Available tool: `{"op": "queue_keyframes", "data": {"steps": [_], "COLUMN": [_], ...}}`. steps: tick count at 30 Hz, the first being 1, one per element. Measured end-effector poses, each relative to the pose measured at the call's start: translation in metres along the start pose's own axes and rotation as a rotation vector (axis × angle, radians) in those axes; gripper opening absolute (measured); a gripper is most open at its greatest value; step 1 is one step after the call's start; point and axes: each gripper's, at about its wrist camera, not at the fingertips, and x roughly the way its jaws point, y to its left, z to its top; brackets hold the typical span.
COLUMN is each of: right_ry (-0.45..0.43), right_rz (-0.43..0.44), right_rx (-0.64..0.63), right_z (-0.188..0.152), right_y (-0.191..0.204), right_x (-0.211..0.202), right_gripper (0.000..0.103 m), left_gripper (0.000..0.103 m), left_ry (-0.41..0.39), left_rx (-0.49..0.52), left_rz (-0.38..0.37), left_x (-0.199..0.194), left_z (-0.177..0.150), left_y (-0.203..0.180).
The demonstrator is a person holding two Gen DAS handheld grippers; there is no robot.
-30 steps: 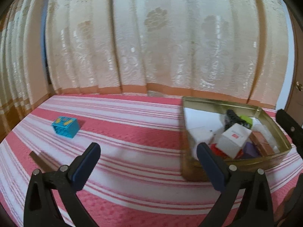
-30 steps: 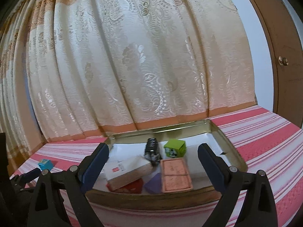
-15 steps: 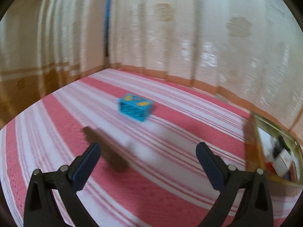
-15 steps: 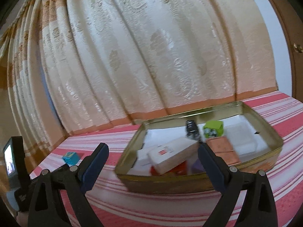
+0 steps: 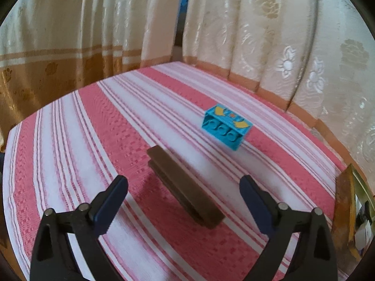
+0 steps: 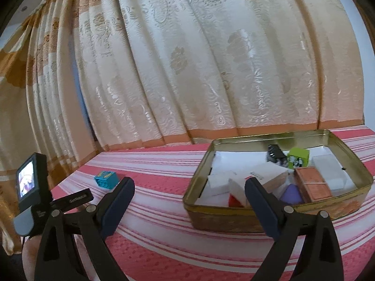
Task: Organize rigid objects
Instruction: 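Move both tools toward the brown wooden bar and blue toy block, then grasp the brown wooden bar with the left tool while the right tool grasps the blue block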
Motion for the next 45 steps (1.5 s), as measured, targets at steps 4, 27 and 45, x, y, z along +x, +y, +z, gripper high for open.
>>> {"op": "queue_keyframes", "data": {"steps": [4,27,45], "right_ry": [0.02,0.213,0.426], "right_rz": [0.021,0.129,0.259], "right_rx": [0.002,-0.064,-0.259], "right_z": [-0.002,-0.014,-0.013], "right_y": [0.004,0.083,0.161], "right_x": [0.004,0.072,0.191], "right_gripper": [0.097,0.097,0.097], "left_gripper": [0.086,0.015,0.014], "left_ry": [0.084,0.162,0.1], "left_rx": [-0.035,0.318,0.191], "left_rz": [-0.027,-0.352,-0.378], "left_x": [0.018,0.065,0.066], "left_z": [0.001,0.05,0.068], "left_y": [0.007,0.03,0.061]}}
